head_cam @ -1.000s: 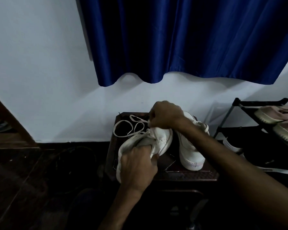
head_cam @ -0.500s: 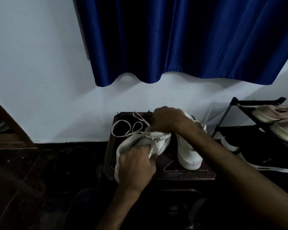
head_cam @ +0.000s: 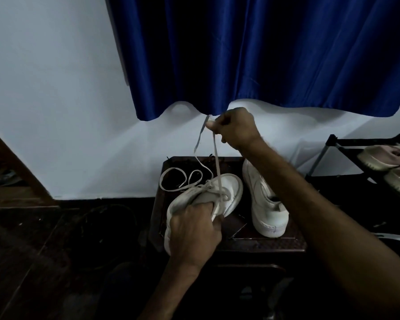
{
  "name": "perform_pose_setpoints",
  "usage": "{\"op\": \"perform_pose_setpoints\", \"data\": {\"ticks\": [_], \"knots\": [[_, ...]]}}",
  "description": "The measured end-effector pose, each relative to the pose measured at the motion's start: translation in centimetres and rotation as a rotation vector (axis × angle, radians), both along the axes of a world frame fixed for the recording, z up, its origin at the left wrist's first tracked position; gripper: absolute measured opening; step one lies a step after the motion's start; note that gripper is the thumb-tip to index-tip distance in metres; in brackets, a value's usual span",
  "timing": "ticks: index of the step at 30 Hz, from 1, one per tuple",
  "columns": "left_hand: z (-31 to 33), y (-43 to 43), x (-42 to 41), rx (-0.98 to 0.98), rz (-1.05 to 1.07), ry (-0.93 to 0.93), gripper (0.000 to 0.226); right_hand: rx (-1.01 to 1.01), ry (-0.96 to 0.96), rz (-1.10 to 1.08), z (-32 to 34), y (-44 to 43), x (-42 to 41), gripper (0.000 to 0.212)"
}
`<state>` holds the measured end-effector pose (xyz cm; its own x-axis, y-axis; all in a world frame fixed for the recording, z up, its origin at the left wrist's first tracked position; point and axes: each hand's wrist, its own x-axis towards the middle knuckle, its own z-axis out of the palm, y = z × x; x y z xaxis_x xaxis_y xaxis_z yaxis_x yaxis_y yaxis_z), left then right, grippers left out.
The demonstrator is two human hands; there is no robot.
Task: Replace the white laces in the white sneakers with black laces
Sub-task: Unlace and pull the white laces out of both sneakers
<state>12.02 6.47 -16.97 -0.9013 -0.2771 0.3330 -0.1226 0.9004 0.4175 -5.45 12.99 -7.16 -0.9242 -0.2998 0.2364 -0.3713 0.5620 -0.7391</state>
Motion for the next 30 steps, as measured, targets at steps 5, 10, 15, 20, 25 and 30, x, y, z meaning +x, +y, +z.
{"op": "perform_pose_setpoints", "data": {"ticks": [5, 10, 15, 20, 25, 30], "knots": [[-0.2, 0.1, -0.1, 0.005, 0.008, 0.018, 0.024, 0.579, -0.074, 0.062, -2.9, 2.2, 1.2, 0.051], [-0.1, 0.2, 0.0, 0.032, 0.008, 0.05, 0.023, 0.7, -0.135, 0.239, -3.3, 2.6, 3.6, 0.054], [0.0, 0.3, 0.1, 0.042, -0.001, 0.018, 0.027, 0.817, -0.023, 0.231, -4.7, 1.3, 4.2, 0.028], [0.0, 0.3, 0.1, 0.033, -0.002, 0.062, 0.025, 0.345, 0.011, 0.017, -2.8, 1.2, 1.6, 0.013], [0.0, 0.3, -0.1, 0.014, 0.003, 0.067, 0.022, -0.03, 0.001, -0.176, -4.2, 1.3, 0.4, 0.018], [-0.3, 0.2, -0.2, -0.048, -0.002, 0.06, 0.021, 0.216, -0.196, 0.096, -6.3, 0.9, 0.0, 0.029]]}}
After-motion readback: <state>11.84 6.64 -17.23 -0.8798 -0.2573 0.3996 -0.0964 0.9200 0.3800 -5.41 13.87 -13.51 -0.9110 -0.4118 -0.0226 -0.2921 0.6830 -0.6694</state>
